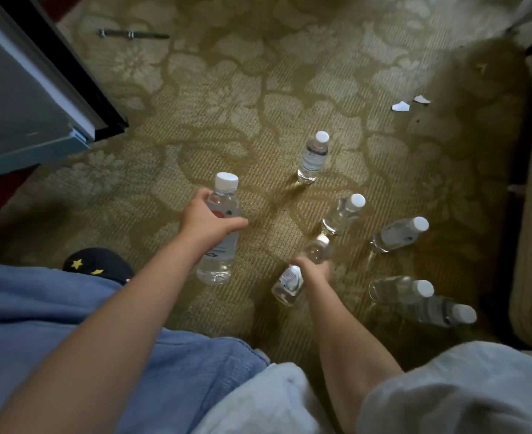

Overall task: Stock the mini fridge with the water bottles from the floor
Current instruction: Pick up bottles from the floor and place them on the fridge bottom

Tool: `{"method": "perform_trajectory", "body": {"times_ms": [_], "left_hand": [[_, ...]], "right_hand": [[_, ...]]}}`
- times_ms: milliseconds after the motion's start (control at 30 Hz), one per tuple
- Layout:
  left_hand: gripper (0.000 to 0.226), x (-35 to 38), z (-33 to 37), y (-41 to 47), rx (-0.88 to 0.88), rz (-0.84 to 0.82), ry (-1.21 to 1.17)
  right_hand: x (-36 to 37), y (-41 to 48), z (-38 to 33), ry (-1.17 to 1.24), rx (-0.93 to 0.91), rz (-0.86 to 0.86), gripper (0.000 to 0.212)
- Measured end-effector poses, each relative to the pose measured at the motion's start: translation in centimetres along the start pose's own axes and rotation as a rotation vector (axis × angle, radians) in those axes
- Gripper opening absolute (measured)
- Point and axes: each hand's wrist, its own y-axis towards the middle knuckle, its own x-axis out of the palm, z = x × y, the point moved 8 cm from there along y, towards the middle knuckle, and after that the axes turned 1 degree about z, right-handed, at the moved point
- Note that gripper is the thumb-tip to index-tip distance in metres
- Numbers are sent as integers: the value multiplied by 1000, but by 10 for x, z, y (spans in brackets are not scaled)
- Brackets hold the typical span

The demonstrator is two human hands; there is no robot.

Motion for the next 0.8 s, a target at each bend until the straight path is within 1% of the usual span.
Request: {"method": "perform_trajectory", "body": {"times_ms": [100,200,300,433,467,567,667,700,800], "left_hand": [[56,-17,2,-2,19,24,-25],[52,-52,8,-6,43,119,-92],[52,-88,19,-9,70,217,-145],[49,-156,32,-23,126,375,-180],[49,-173,37,-26,148,409,-183],[51,-232,52,-35,194,519,-225],[56,-295,64,-50,249,627,-309],[54,-315,65,-57,262,663,-330],[41,-373,58,-79,294,774,-378]], "right_hand": [[36,-17,-25,-32,-161,-158,68],[75,-59,-67,-21,-330,-309,59],[108,-112,-115,7,-514,-438,58],[154,-191,-162,15,-649,-603,62],[165,-210,-172,17,-684,-645,60],[199,-268,-198,-15,-801,-721,55],[231,-329,-217,-52,-919,-776,59],[241,-350,-221,-70,-954,-795,60],[274,-406,-227,-138,-1064,-836,62]]}}
